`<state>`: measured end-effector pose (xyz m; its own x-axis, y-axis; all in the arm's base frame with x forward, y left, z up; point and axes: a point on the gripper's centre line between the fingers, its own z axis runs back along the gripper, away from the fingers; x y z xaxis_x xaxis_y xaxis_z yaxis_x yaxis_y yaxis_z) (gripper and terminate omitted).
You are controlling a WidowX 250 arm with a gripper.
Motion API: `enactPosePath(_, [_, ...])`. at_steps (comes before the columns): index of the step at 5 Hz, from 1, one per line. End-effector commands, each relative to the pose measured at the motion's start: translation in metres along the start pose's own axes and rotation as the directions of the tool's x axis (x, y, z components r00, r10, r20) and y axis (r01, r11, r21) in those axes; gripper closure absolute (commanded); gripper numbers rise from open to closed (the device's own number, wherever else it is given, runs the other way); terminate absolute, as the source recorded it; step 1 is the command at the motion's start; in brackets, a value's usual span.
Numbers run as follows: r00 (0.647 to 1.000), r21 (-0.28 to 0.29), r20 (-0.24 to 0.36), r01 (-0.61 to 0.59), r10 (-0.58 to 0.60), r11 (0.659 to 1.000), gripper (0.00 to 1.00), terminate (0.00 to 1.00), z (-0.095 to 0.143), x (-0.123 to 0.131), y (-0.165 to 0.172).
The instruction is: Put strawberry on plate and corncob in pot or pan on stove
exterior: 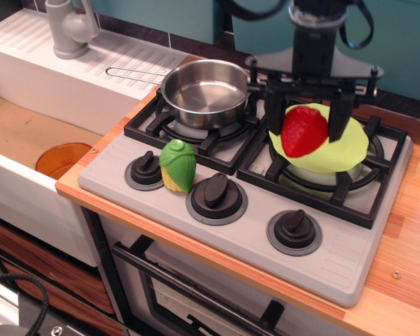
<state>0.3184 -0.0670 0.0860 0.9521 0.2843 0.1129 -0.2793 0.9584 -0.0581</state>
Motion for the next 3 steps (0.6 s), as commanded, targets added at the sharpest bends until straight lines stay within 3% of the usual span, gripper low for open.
enactPosePath(1, [0.997, -0.032, 0.073, 0.015, -0.012, 0.999, 1.00, 0.00, 0.009, 0.046, -0.012])
enactPosePath(3, [0.994, -0.065, 0.100, 0.062, -0.055, 0.996, 1.00, 0.00, -0.002, 0.053, -0.010])
